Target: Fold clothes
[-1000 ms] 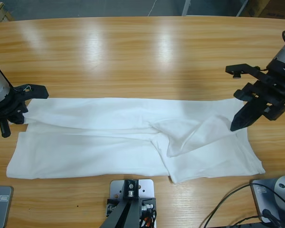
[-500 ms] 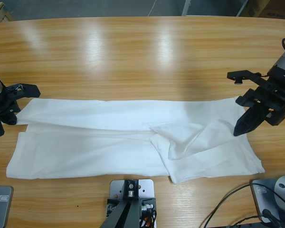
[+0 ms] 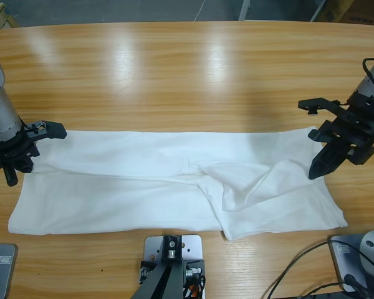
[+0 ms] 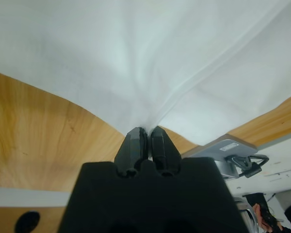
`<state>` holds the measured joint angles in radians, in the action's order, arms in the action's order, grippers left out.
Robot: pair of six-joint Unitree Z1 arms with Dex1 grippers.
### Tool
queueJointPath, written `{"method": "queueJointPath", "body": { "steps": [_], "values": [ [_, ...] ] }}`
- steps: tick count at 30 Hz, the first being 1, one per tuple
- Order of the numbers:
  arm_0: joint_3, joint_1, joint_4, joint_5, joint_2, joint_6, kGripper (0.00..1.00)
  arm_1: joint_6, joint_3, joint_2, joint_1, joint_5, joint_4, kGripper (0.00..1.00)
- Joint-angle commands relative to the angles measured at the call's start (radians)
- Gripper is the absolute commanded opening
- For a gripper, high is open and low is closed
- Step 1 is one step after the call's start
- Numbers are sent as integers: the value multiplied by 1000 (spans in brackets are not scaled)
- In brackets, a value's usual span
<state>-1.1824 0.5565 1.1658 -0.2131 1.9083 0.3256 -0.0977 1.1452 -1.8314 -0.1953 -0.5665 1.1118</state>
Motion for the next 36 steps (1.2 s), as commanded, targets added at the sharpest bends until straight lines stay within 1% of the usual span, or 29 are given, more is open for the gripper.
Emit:
{"method": "queueJointPath", "body": {
  "steps": [1, 2, 3, 4, 6, 7, 8, 14, 18, 20, 23, 29, 36],
  "values": [
    [13, 8, 18, 12, 68, -14, 0, 10, -81, -38, 7, 19, -41, 0],
    [13, 8, 18, 12, 69, -14, 8, 10, -86, -39, 7, 19, -45, 0],
    [13, 8, 17, 12, 70, -15, 180, 10, -91, -40, 7, 19, -50, 0],
    [11, 8, 17, 11, 70, -16, 399, 10, -96, -40, 7, 19, -53, 0],
    [2, 8, 16, 10, 66, -15, 782, 10, -100, -40, 7, 22, -58, 0],
    [-1, 8, 15, 11, 60, -13, 939, 10, -102, -40, 7, 25, -61, 0],
    [-3, 8, 15, 11, 55, -10, 968, 10, -103, -40, 9, 27, -63, 0],
    [-15, -3, 16, 9, -20, -12, 968, 10, -99, -36, 17, 30, -67, 0],
    [-62, 7, -14, 12, 55, -16, 968, 3, -93, -5, 17, 58, -81, 0],
    [-62, 11, -44, 16, 100, -22, 968, -8, -80, 31, 17, 58, -90, 0],
    [-53, 24, -60, 18, 127, -23, 968, -34, -53, 50, 19, 16, -109, 0],
    [-42, 26, -58, 18, 116, -23, 968, -40, 47, -69, 34, -6, -134, 0],
    [-38, 44, -58, 24, 115, -23, 968, -40, 98, -196, 111, 1, -199, 0]
  ]
}}
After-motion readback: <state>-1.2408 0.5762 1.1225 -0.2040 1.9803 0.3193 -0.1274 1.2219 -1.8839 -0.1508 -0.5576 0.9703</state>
